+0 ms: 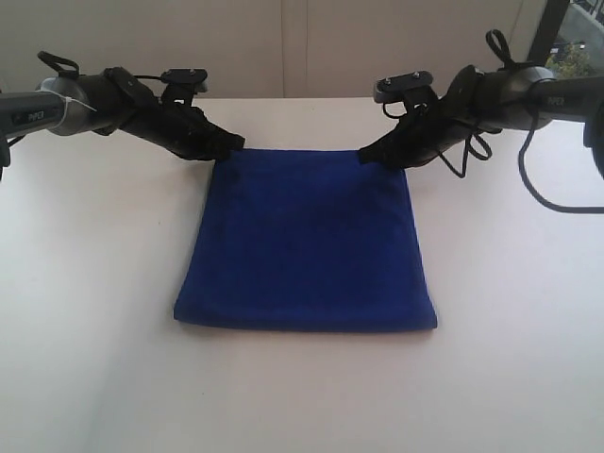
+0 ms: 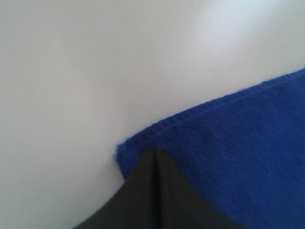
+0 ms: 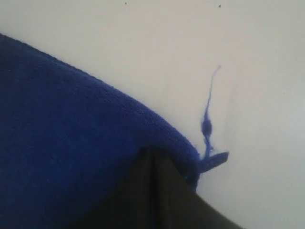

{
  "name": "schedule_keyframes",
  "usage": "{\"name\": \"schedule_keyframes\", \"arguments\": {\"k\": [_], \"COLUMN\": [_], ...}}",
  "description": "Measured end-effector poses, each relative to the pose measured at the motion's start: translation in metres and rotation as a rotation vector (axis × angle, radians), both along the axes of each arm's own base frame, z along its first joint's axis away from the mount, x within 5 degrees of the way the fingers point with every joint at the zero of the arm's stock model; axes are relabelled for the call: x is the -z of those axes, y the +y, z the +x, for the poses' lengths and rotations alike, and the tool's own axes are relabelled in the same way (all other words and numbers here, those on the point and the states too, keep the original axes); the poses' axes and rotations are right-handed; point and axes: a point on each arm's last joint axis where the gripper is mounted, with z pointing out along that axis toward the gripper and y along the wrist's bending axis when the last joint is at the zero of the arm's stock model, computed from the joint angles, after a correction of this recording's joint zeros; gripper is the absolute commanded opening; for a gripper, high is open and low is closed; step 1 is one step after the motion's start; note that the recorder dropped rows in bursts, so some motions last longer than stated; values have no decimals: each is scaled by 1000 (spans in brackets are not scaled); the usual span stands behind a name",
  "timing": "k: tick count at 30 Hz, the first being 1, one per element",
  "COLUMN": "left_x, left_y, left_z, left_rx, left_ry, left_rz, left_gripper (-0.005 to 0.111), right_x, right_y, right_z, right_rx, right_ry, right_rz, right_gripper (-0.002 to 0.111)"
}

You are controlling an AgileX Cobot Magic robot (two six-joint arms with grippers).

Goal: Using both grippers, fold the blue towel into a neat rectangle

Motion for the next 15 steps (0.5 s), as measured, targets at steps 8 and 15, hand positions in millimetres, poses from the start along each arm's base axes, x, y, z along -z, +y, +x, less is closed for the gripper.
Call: {"name": "schedule_keyframes", "arguments": {"k": [8, 15], "left_x": [0, -34], "left_y": [0, 4], "left_z": [0, -3], "left_rx": [-1, 20], "left_ry": [0, -46], "left_rz": [-1, 4], "left_gripper": [0, 0], "right_x": [1, -28], "right_y": [-16, -13], "right_z": [2, 0], "right_rx": [49, 50], "right_ry": [20, 2], "right_rz": [5, 48], "right_gripper": [0, 0]}}
